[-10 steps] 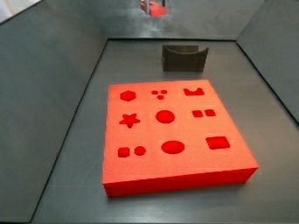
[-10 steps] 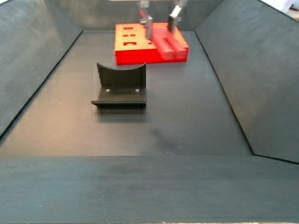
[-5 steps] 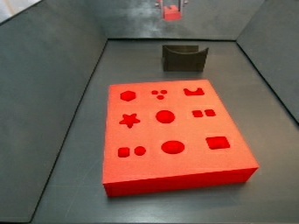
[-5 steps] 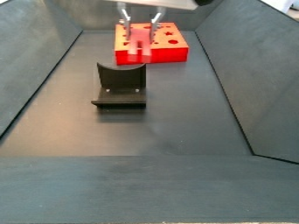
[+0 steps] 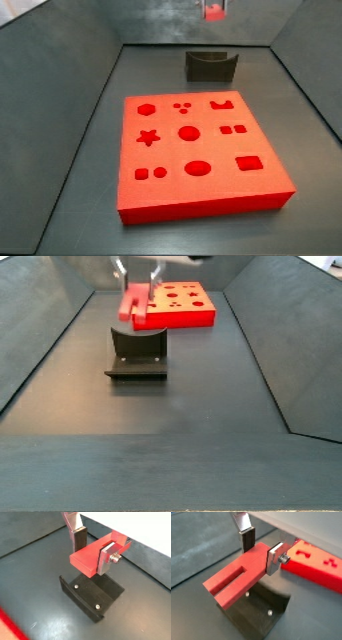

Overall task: Pick up the double-square object. Move up. Place the double-square object on the fixture. Regrasp the double-square object. Move to above the board. Insert the double-square object.
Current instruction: Place the double-square object on the fixture.

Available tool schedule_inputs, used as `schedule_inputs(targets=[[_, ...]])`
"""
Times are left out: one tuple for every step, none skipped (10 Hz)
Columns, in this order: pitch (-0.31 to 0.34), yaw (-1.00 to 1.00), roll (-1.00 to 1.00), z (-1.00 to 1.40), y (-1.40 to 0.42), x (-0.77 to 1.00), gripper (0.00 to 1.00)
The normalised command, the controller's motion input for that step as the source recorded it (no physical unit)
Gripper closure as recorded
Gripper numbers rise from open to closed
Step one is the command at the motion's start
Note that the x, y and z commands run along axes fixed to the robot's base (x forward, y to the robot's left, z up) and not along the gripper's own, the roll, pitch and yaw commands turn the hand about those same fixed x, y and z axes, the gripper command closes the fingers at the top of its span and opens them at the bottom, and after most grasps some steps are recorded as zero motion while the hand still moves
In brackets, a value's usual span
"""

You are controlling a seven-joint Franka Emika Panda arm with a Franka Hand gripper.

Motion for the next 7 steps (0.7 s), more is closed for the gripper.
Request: schedule_inputs(targets=[[0.128, 0.02, -1.00, 0.33, 0.02, 0.12, 1.00], [0.123, 0.00, -1.00, 0.14, 0.03, 0.08, 1.00], [0.122, 0.00, -1.00, 0.09, 0.03, 0.07, 1.00], [0.130, -0.02, -1.00, 0.04, 0.03, 0.07, 1.00], [0.139, -0.04, -1.00, 0.02, 0.04, 0.07, 1.00], [0.147, -0.06, -1.00, -0.01, 0.04, 0.08, 1.00], [0.150, -0.07, -1.00, -0.01, 0.05, 0.08, 1.00]])
